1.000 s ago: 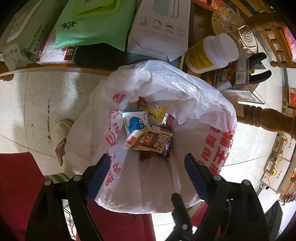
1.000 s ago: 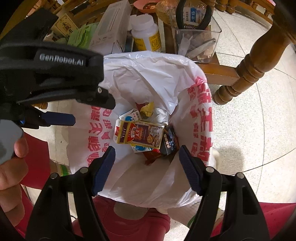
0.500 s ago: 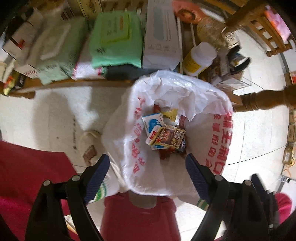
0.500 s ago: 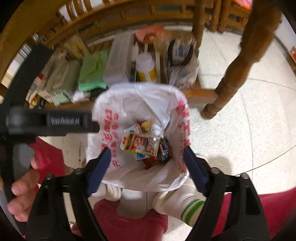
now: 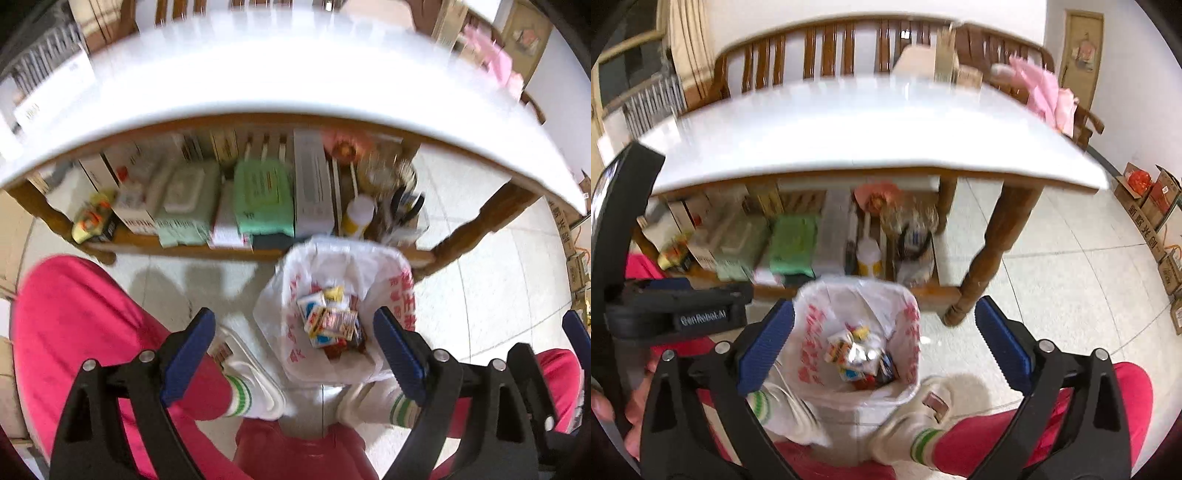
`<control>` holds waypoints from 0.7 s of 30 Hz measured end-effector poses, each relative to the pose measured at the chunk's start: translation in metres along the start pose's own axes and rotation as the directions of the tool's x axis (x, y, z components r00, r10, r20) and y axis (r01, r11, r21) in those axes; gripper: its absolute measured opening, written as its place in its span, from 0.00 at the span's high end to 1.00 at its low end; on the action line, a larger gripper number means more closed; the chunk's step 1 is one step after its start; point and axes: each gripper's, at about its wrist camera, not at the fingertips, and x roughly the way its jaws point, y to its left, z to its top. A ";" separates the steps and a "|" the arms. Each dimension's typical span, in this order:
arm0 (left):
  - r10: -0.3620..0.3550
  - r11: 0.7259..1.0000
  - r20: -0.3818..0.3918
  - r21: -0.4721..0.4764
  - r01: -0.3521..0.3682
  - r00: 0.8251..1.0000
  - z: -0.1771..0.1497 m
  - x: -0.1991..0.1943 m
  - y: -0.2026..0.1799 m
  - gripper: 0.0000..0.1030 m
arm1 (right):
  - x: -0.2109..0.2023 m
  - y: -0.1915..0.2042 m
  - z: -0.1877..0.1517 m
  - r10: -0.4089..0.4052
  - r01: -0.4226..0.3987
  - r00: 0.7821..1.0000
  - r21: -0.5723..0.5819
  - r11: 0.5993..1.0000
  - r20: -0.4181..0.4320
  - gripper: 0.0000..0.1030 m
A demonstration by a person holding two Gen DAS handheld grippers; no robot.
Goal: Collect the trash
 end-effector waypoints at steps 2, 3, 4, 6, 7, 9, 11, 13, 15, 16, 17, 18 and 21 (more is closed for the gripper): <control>0.006 1.000 0.060 0.004 -0.006 0.998 0.000 -0.021 -0.002 0.17 | -0.016 -0.001 0.005 -0.001 0.001 0.999 0.013 1.000 0.041 0.07; 0.017 1.000 0.102 0.007 -0.018 0.995 0.000 -0.035 -0.003 0.17 | -0.029 -0.002 0.009 -0.005 0.004 0.997 0.018 1.000 0.074 0.07; 0.025 1.000 0.128 0.010 -0.027 0.991 0.000 -0.044 -0.004 0.17 | -0.038 -0.002 0.012 -0.011 0.009 0.995 0.019 1.000 0.099 0.07; 0.029 0.999 0.200 0.026 -0.035 0.979 0.000 -0.069 -0.009 0.17 | -0.055 -0.004 0.017 -0.012 0.010 0.990 0.021 1.000 0.143 0.07; 0.027 0.999 0.226 0.029 -0.034 0.974 -0.001 -0.079 -0.011 0.17 | -0.063 -0.004 0.019 -0.008 0.004 0.987 0.024 1.000 0.162 0.07; 0.026 0.999 0.296 0.027 -0.036 0.955 -0.002 -0.104 -0.013 0.17 | -0.082 -0.005 0.025 -0.005 -0.002 0.978 0.031 1.000 0.210 0.07; 0.015 0.999 0.354 0.022 -0.025 0.935 -0.002 -0.128 -0.012 0.15 | -0.100 -0.006 0.031 -0.008 -0.001 0.966 0.036 0.999 0.257 0.07; 0.001 1.000 0.400 0.021 -0.010 0.917 -0.002 -0.149 -0.011 0.14 | -0.121 -0.007 0.037 -0.005 -0.008 0.952 0.044 0.999 0.307 0.07; -0.002 1.000 0.451 0.023 -0.009 0.892 -0.002 -0.170 -0.011 0.12 | -0.138 -0.007 0.041 -0.006 -0.011 0.938 0.048 0.999 0.347 0.07; 0.011 1.000 0.485 0.018 -0.023 0.874 -0.003 -0.182 -0.011 0.10 | -0.148 -0.007 0.043 -0.011 -0.006 0.929 0.044 0.999 0.371 0.07; 0.025 0.999 0.508 0.013 -0.037 0.861 -0.004 -0.189 -0.011 0.08 | -0.157 -0.005 0.045 -0.020 0.004 0.919 0.040 0.999 0.393 0.07; 0.038 0.999 0.530 0.009 -0.050 0.847 -0.005 -0.197 -0.012 0.08 | -0.165 -0.004 0.046 -0.029 0.015 0.911 0.037 0.999 0.412 0.07; 0.052 0.998 0.574 0.007 -0.069 0.817 -0.008 -0.217 -0.013 0.08 | -0.184 -0.001 0.048 -0.047 0.035 0.890 0.035 0.999 0.453 0.07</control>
